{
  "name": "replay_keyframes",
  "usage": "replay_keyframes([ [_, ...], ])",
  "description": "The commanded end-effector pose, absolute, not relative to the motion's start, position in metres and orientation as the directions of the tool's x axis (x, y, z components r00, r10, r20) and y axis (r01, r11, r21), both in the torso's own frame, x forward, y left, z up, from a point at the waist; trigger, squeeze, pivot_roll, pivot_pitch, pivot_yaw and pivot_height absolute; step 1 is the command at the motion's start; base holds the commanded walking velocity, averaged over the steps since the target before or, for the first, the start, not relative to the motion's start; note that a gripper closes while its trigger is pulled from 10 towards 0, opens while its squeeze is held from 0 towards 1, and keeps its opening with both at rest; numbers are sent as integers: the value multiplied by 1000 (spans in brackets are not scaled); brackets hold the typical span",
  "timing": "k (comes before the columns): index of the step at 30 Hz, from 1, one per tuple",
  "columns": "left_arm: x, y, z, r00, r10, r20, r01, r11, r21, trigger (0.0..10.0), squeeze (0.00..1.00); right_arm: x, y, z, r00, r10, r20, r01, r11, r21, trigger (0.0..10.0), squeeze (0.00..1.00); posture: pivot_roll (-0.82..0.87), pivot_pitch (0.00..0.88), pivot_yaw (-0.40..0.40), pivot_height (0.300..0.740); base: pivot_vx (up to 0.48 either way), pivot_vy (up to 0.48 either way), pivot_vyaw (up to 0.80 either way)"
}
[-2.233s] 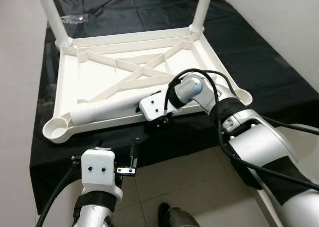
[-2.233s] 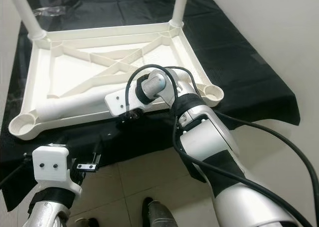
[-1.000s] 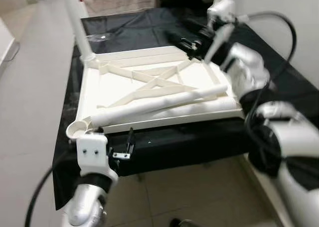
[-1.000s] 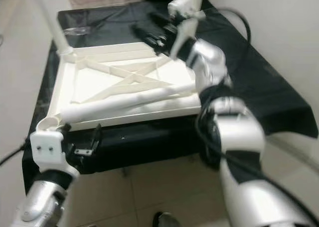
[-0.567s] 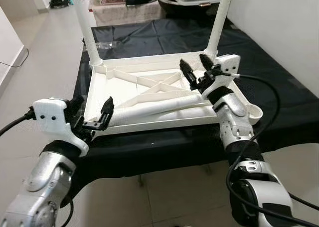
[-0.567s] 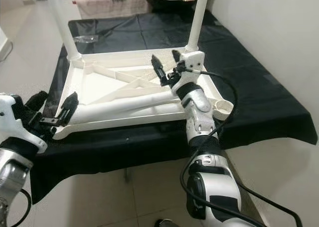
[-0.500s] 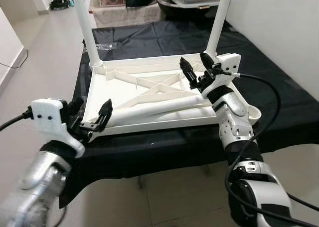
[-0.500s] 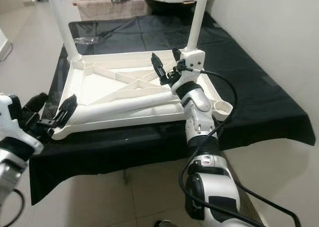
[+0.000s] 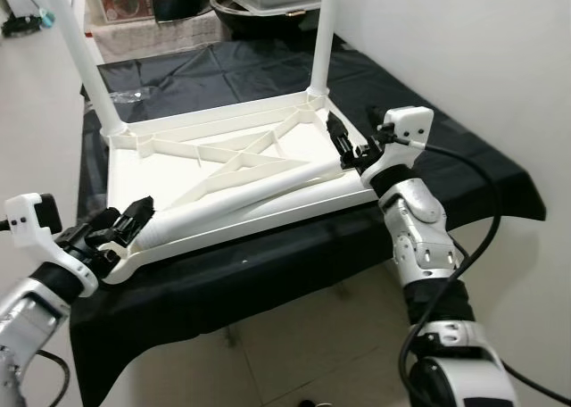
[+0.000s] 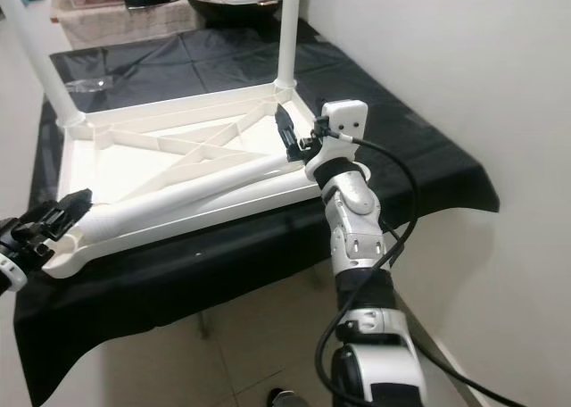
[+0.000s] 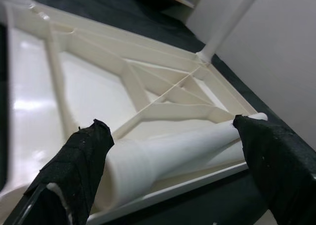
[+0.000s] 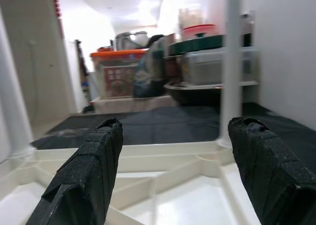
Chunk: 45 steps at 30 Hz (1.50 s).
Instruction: Building children table
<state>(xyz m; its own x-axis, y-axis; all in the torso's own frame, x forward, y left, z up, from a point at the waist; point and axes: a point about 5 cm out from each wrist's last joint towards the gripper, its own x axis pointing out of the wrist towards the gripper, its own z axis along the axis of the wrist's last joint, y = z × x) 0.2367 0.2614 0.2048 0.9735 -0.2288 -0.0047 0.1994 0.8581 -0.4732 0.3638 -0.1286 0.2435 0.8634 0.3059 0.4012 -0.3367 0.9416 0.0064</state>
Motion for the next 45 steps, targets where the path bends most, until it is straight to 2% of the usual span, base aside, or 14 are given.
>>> replay_keyframes([
  [1,235,273,209,970,-238,-39,191,856,-481,10000,0,360,-128,238,878,301,371,-327,945,7,10000,0,5,189,-14,740,0,0,0],
  [7,236,284,215,966,-246,-79,173,842,-511,10000,0,356,-127,236,891,290,348,-316,949,18,10000,0,6,198,-10,740,0,0,0],
  [12,237,288,212,952,-289,-105,174,789,-590,10000,0,352,-124,236,899,286,333,-309,951,18,10000,0,13,207,-8,740,0,0,0],
  [16,242,283,205,929,-352,-115,189,719,-669,10000,0,350,-124,237,904,280,323,-303,953,21,10000,0,12,211,-8,740,0,0,0],
  [25,248,276,200,910,-398,-115,201,665,-719,10000,0,348,-125,235,910,273,312,-294,956,22,10000,0,14,214,-5,740,0,0,0],
  [27,254,270,196,893,-432,-126,194,623,-758,10000,0,347,-125,234,916,264,302,-285,958,26,10000,0,15,214,-2,740,0,0,0],
  [45,260,265,187,873,-451,-185,138,593,-793,10000,0,345,-128,233,923,249,293,-270,962,32,10000,0,12,216,12,740,0,0,0],
])
